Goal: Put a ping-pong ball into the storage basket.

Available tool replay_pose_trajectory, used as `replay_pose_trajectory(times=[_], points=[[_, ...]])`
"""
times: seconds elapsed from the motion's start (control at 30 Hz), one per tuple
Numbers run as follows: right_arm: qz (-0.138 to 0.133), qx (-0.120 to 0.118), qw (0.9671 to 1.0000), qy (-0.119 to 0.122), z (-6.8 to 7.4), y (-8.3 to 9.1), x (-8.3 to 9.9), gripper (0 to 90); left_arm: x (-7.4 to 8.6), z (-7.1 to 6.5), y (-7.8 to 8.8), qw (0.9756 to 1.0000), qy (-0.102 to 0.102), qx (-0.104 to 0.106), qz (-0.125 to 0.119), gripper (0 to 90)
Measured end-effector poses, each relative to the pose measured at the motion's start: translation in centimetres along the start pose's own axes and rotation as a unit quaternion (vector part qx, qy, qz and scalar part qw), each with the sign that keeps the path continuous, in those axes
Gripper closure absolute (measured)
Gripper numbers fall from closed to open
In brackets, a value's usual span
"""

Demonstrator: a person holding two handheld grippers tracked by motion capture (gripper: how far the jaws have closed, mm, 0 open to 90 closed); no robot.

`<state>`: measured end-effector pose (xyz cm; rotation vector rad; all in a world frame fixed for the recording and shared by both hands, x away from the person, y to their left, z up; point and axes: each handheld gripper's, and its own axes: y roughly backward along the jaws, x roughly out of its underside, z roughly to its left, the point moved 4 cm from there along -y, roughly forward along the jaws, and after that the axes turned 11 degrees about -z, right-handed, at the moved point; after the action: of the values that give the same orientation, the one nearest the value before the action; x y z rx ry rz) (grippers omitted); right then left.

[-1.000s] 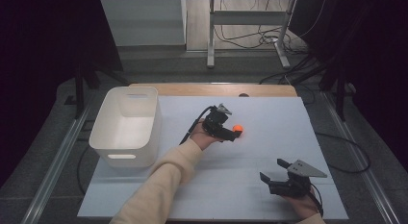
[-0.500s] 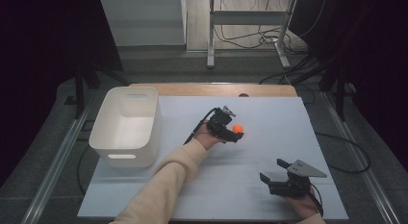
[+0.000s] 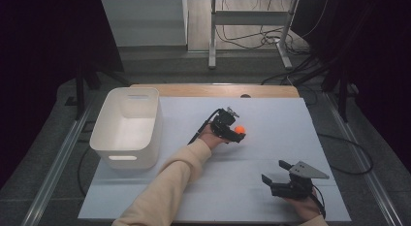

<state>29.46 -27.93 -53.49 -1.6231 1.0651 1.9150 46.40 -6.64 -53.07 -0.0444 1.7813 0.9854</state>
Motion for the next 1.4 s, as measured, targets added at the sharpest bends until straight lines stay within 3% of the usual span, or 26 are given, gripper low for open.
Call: replay_pose_trajectory(times=[0.77,1.1,1.4], points=[[0.001,-0.002,1.0000,-0.001,0.0,0.0,0.0,12.2,0.0,0.7,-2.4,0.9998,0.004,-0.007,0.020,18.4],[0.000,-0.003,1.0000,0.000,0.0,0.1,0.0,12.2,-0.2,0.3,-2.7,0.9998,-0.002,0.012,0.014,40.7],[-0.002,-0.002,1.0000,-0.001,0.0,0.1,0.0,12.2,-0.1,0.4,-2.9,0.9998,0.001,0.015,0.016,50.4]])
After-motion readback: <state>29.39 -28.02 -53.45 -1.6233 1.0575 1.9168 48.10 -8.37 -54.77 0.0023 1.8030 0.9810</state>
